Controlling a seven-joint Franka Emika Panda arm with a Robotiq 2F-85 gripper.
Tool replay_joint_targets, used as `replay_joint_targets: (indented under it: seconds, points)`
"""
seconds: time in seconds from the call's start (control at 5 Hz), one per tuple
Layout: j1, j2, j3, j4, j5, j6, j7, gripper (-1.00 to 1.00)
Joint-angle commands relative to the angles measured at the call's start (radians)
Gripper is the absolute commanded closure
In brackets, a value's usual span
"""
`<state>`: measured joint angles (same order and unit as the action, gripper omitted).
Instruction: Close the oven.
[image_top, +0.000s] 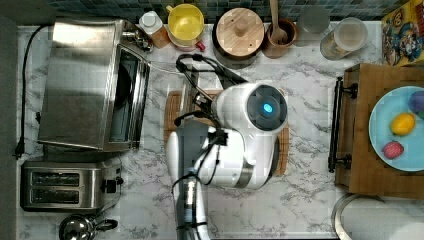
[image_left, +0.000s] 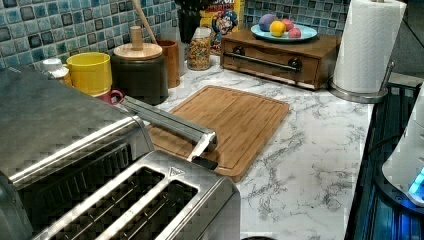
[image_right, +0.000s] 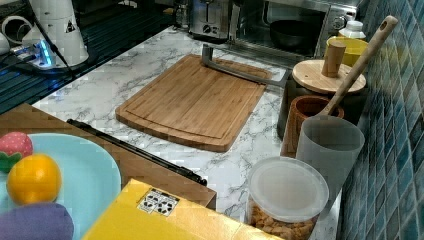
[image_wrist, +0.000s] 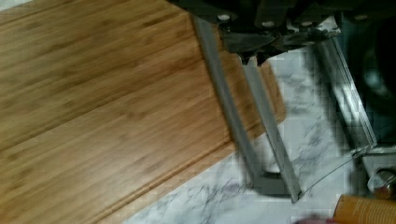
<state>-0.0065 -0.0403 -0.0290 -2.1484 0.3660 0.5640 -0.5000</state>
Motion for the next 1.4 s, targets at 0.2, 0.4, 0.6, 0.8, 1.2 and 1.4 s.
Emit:
replay_joint_targets:
  seconds: [0.2, 0.4, 0.6, 0.8, 1.2, 1.4]
  points:
    - [-0.009, -0.127, -0.082, -0.305, 0.338, 0.153, -0.513, 1.00]
    - [0.022, -0.110, -0.090, -0.340, 0.431, 0.212, -0.674, 1.00]
    - [0.061, -0.027, -0.088, -0.332, 0.558, 0.282, -0.821, 1.00]
    - [-0.047, 0.078, 0.013, -0.274, 0.707, 0.259, -0.978, 1.00]
    - [-0.065, 0.238, -0.051, -0.169, 0.926, 0.198, -1.218, 1.00]
    - [-0.093, 0.256, -0.058, -0.155, 1.030, 0.200, -1.276, 1.00]
